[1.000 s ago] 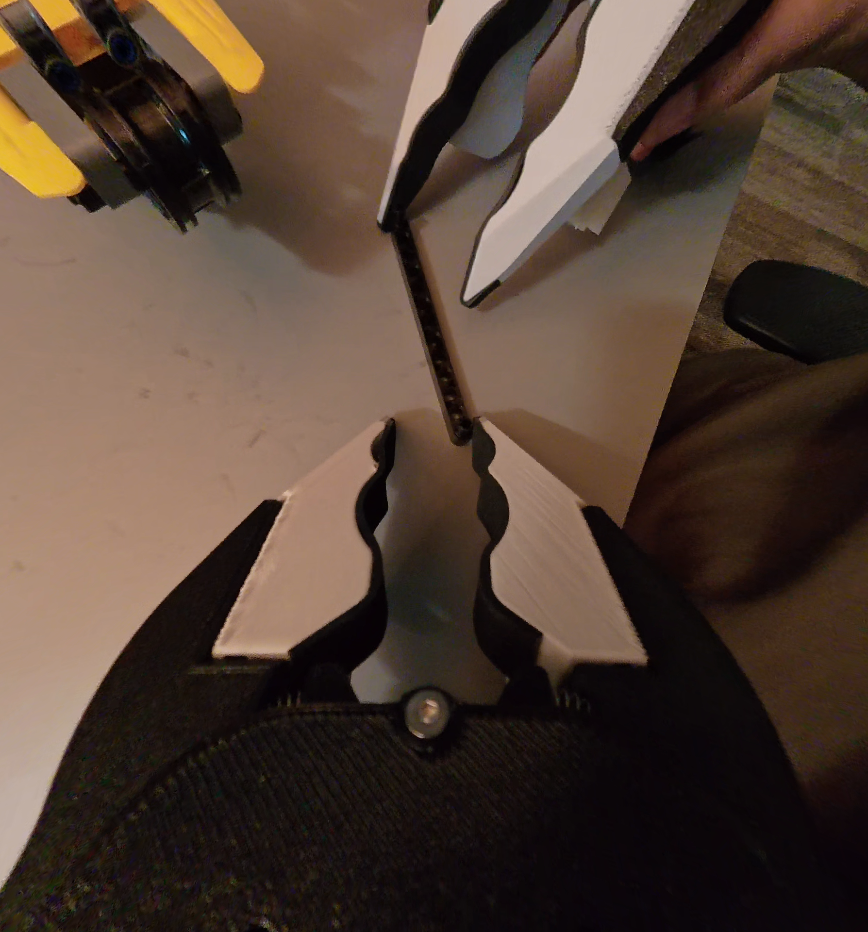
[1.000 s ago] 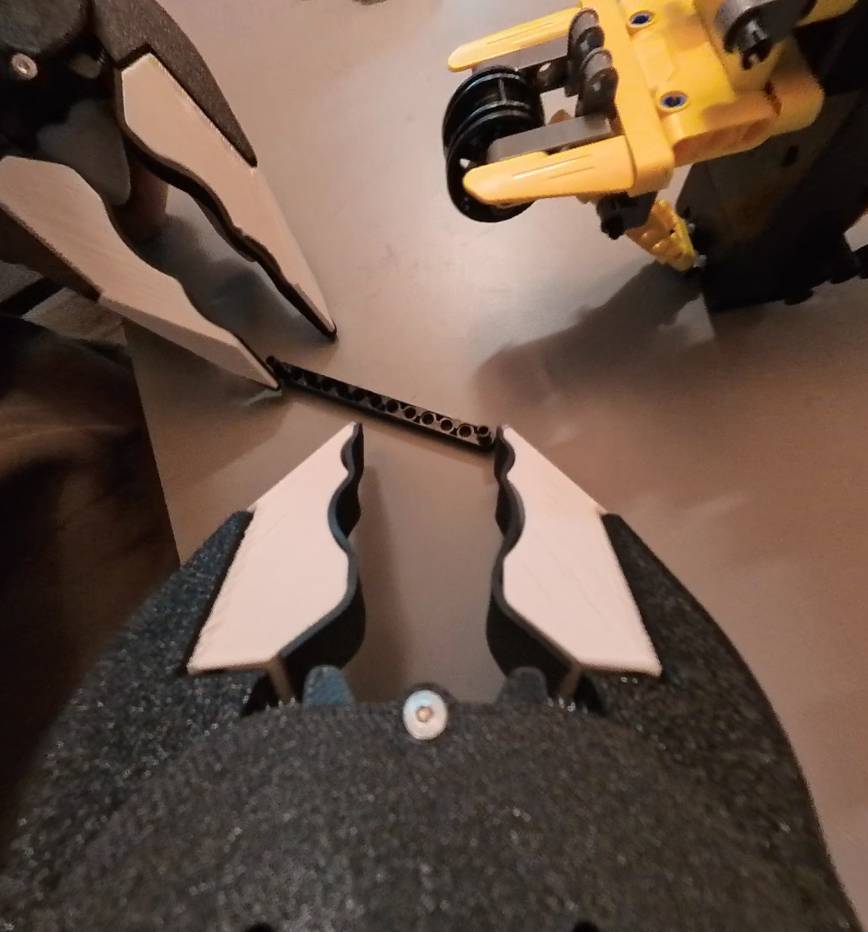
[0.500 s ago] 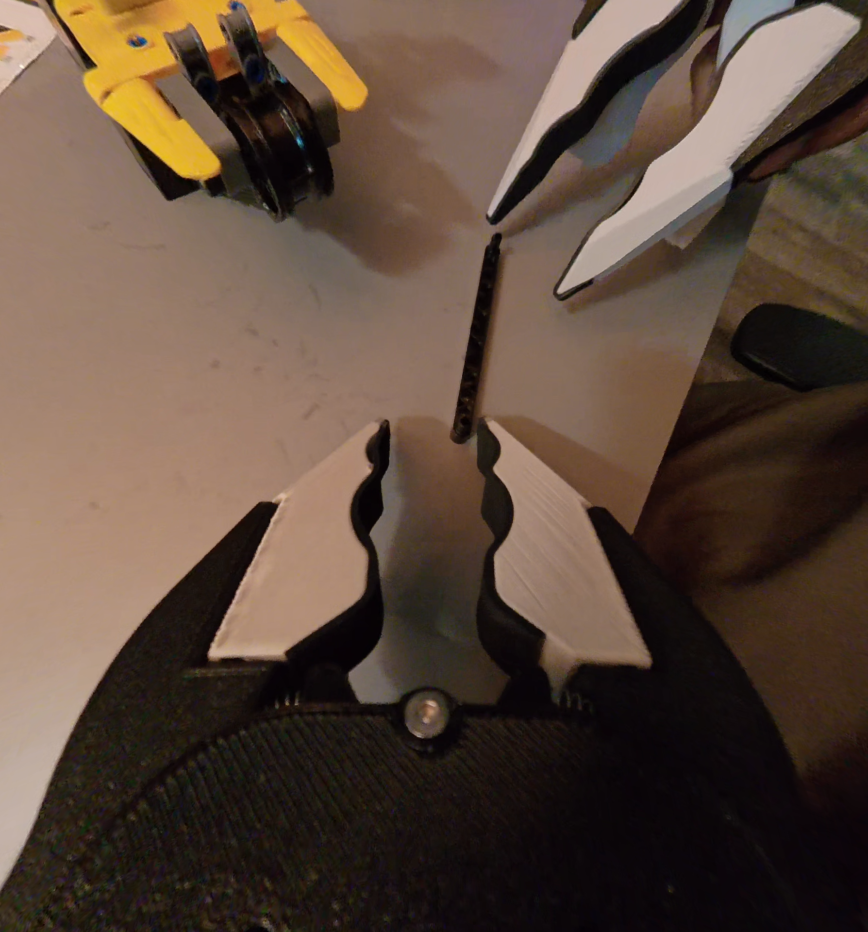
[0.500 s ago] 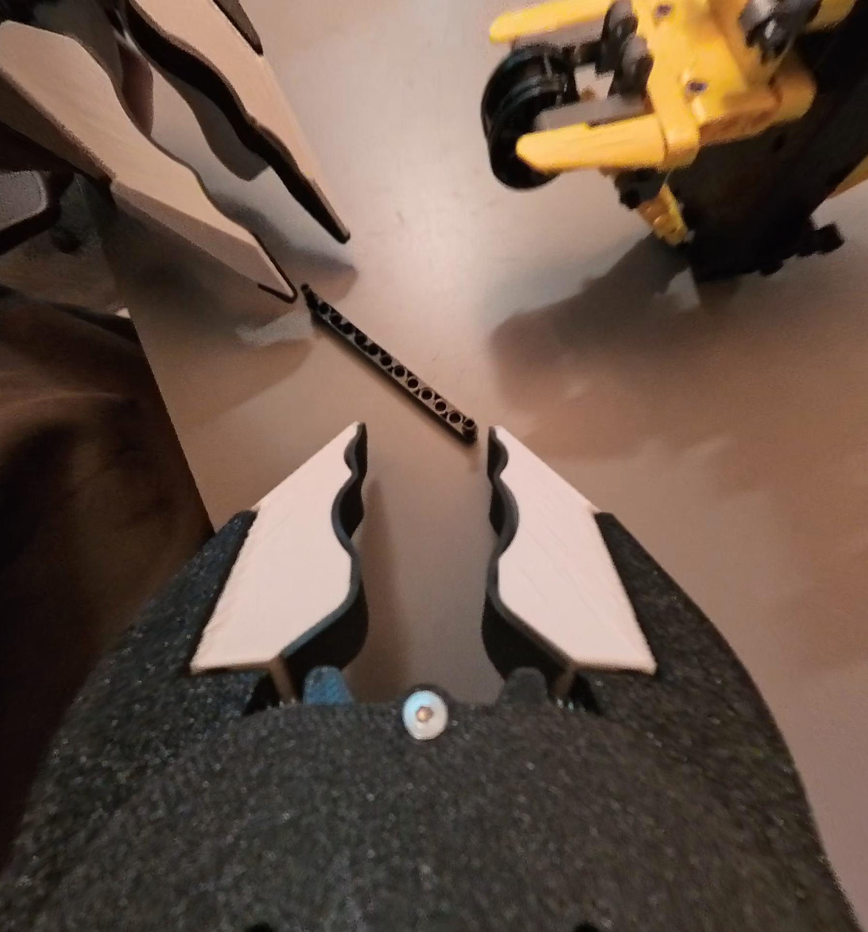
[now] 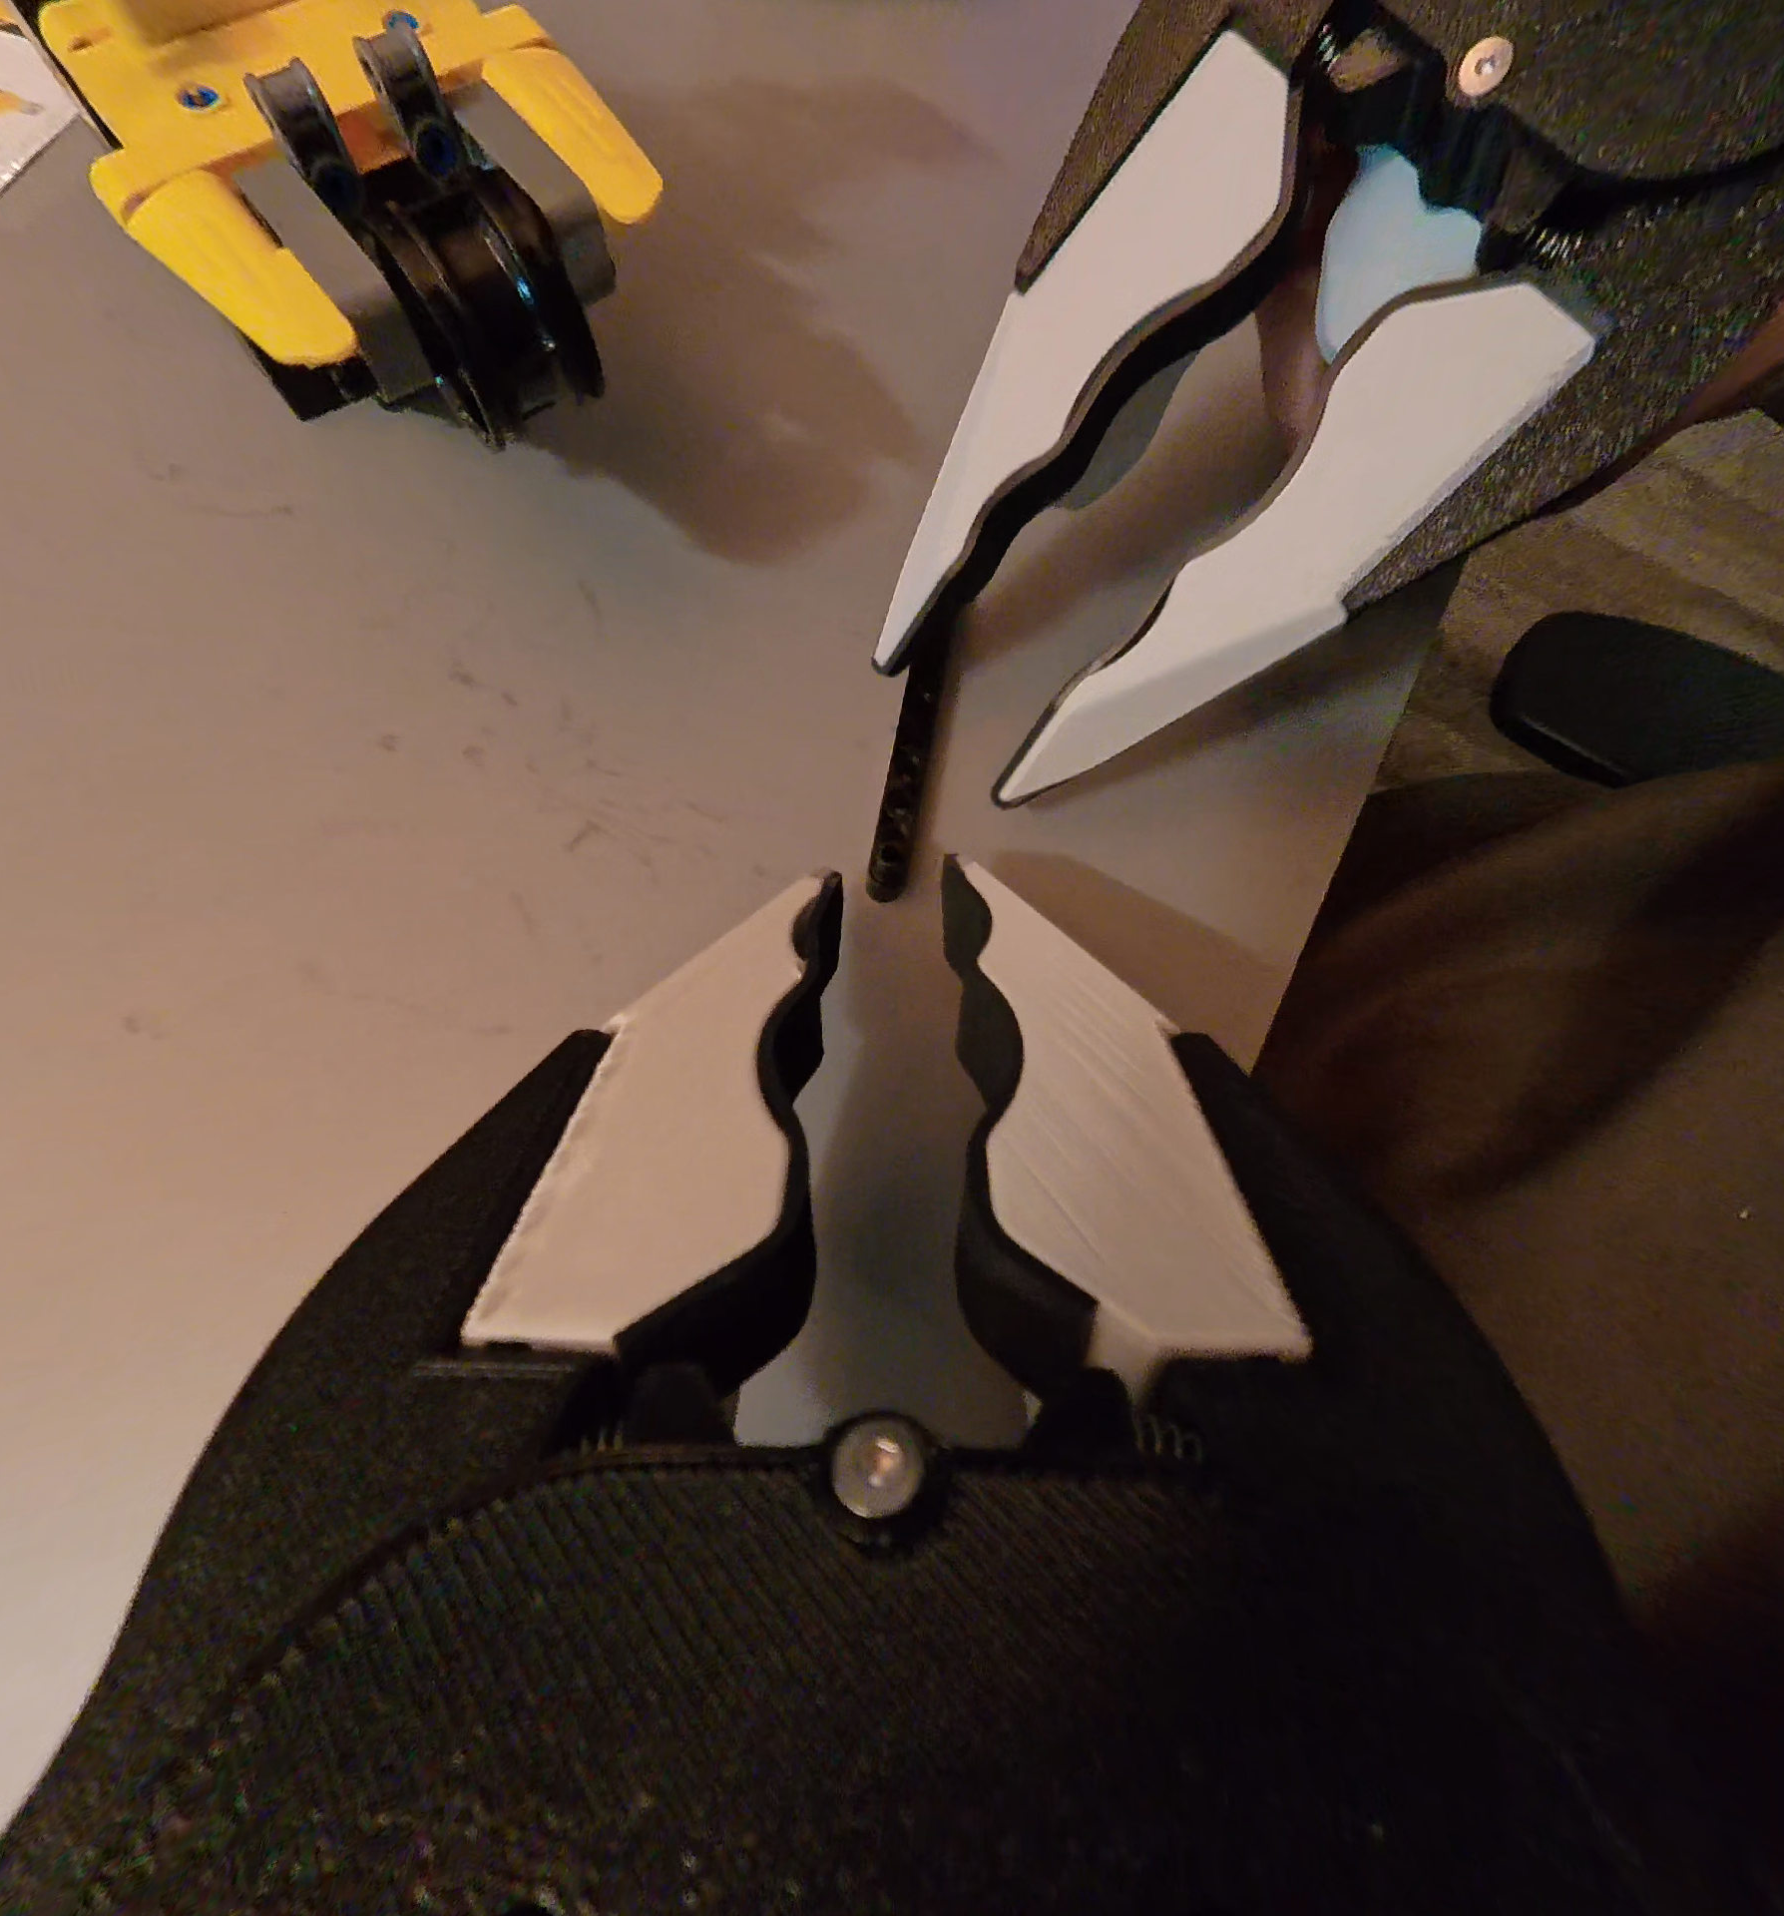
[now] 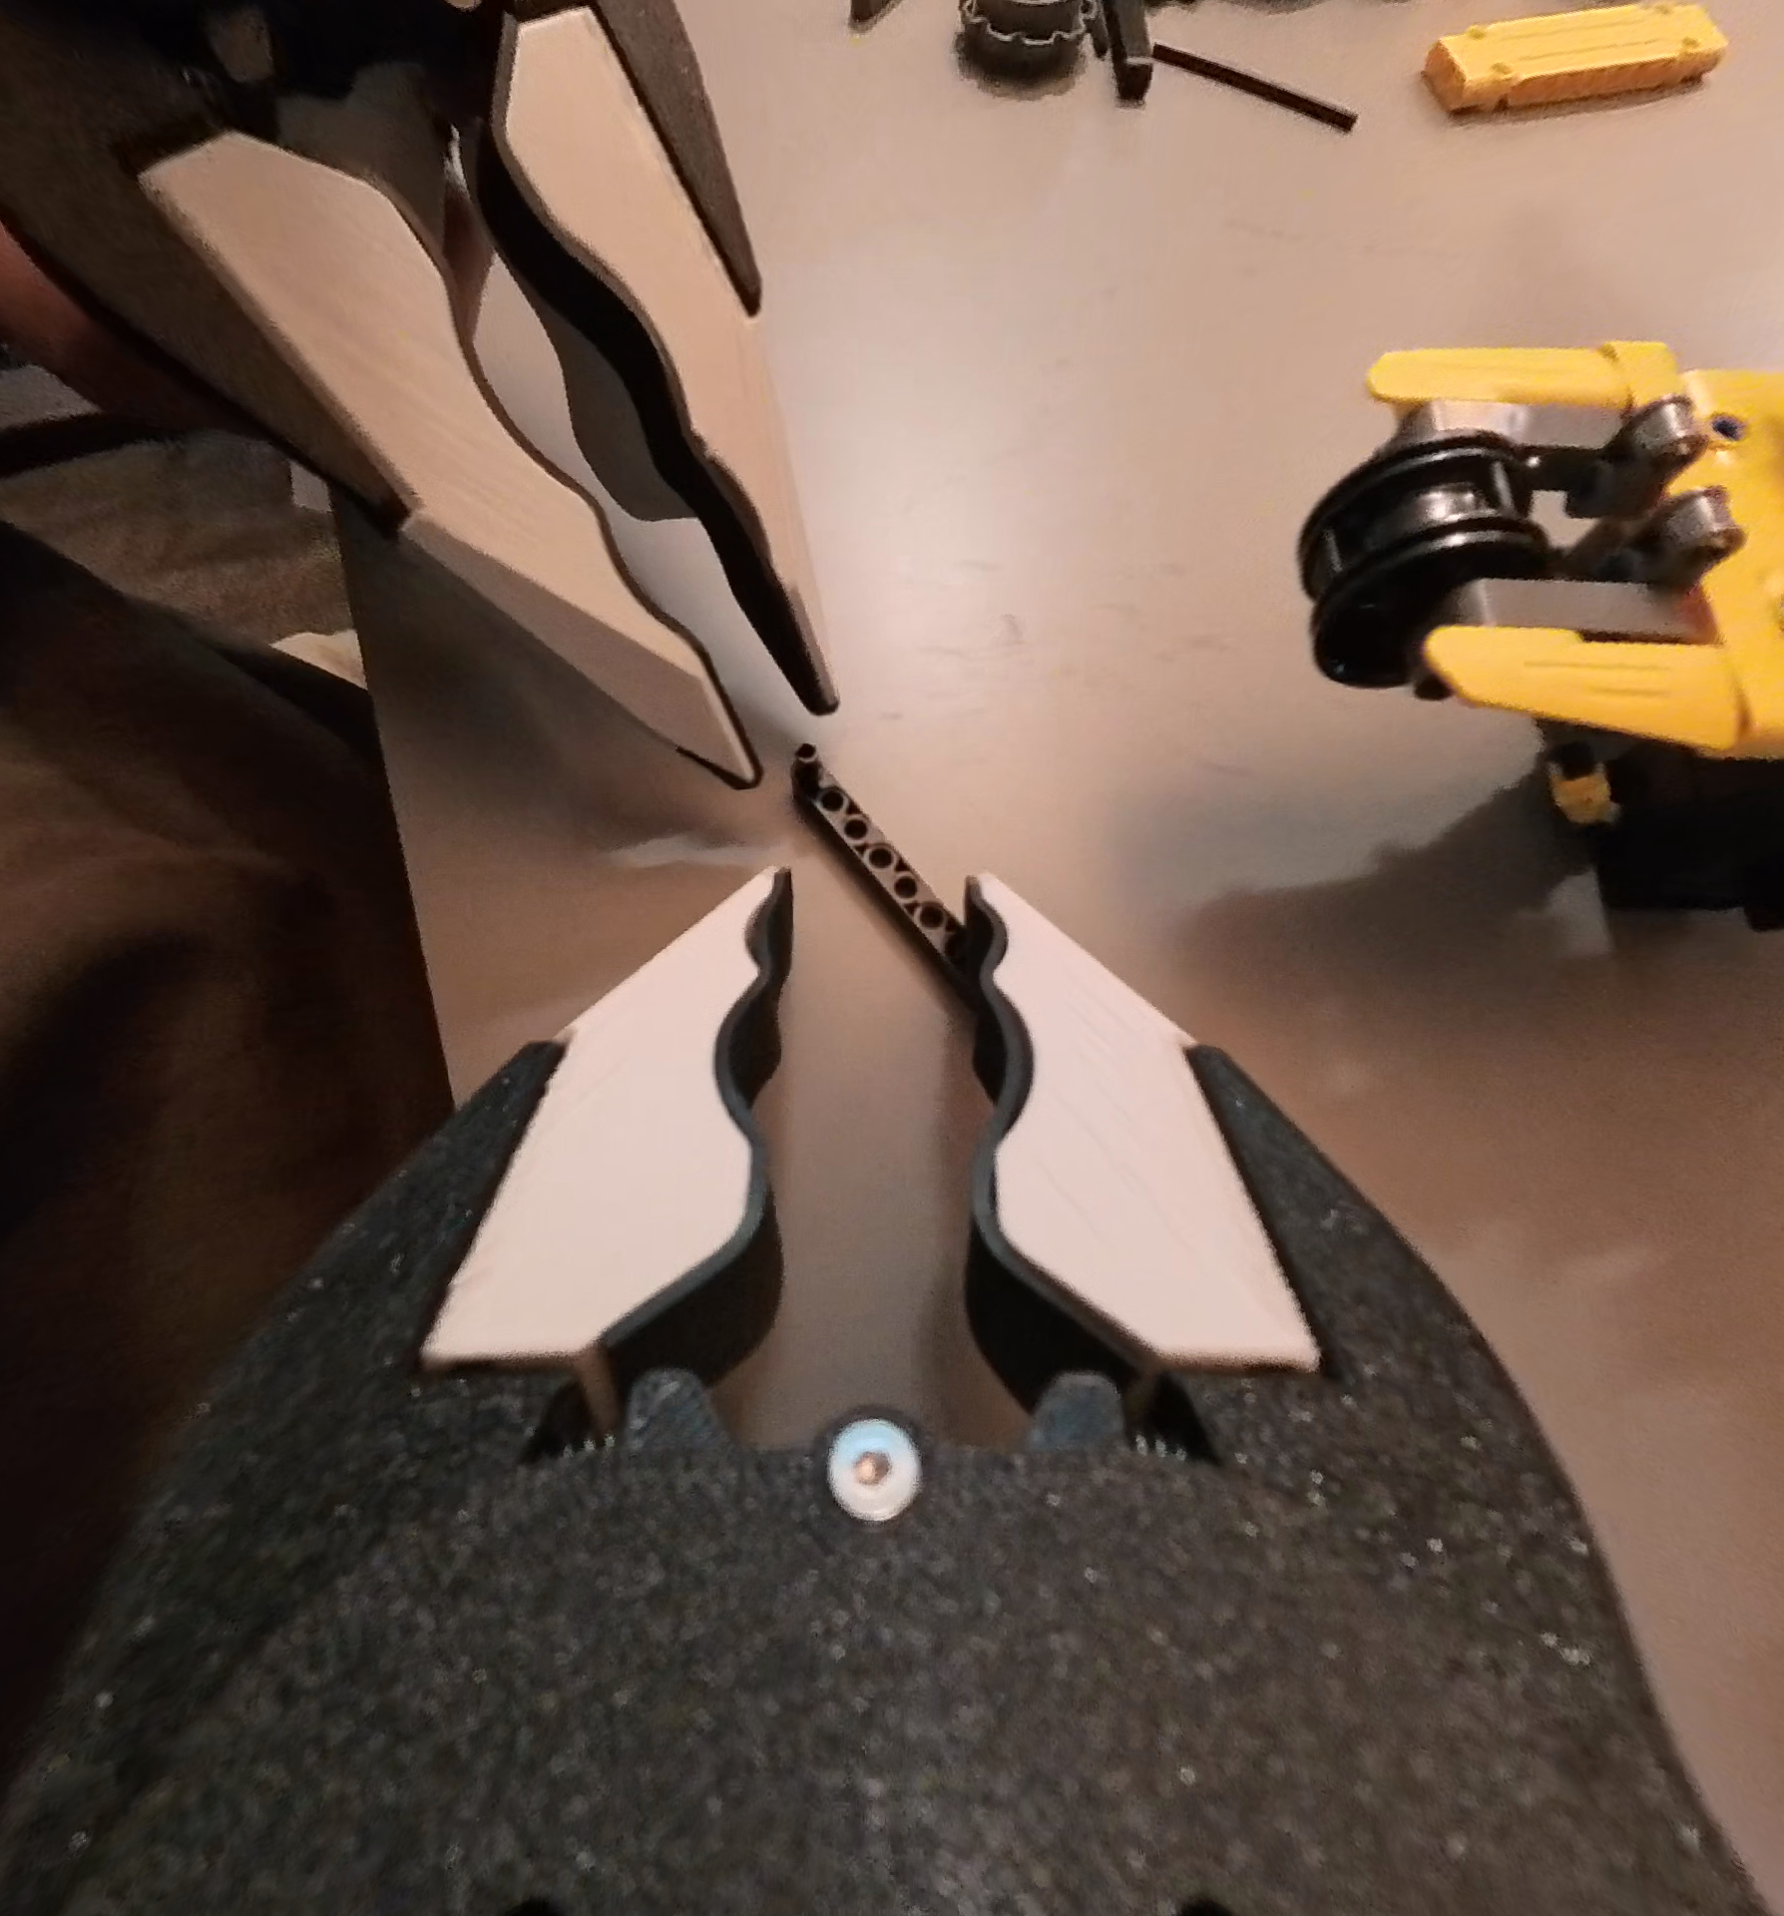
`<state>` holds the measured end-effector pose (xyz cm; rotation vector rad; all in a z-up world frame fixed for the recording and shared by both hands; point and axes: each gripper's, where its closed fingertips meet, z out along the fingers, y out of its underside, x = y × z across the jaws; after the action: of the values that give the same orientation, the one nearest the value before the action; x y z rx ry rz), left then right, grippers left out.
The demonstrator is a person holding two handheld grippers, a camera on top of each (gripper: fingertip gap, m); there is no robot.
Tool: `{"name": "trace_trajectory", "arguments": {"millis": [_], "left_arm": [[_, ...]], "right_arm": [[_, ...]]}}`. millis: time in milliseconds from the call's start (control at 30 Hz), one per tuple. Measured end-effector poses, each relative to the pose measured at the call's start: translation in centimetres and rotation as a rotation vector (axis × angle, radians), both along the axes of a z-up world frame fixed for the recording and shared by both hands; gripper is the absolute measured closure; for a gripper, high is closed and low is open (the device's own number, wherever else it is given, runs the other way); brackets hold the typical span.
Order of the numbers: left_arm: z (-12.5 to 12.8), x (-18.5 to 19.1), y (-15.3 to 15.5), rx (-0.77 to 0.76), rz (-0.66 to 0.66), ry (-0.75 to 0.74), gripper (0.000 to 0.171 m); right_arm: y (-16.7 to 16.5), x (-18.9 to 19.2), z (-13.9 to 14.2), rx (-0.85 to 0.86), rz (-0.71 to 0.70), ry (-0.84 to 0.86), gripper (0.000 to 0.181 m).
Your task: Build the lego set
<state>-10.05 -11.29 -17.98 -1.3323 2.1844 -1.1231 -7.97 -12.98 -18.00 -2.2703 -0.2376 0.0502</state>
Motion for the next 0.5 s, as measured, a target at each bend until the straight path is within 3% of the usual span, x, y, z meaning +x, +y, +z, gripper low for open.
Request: {"name": "trace_trajectory", "arguments": {"millis": [500], "left_arm": [[-0.25,0.73,0.10,0.057,0.042,-0.015,0.171]], "right_arm": [[0.65,0.29,-0.88,-0.027,-0.006,-0.120,0.169]]}}
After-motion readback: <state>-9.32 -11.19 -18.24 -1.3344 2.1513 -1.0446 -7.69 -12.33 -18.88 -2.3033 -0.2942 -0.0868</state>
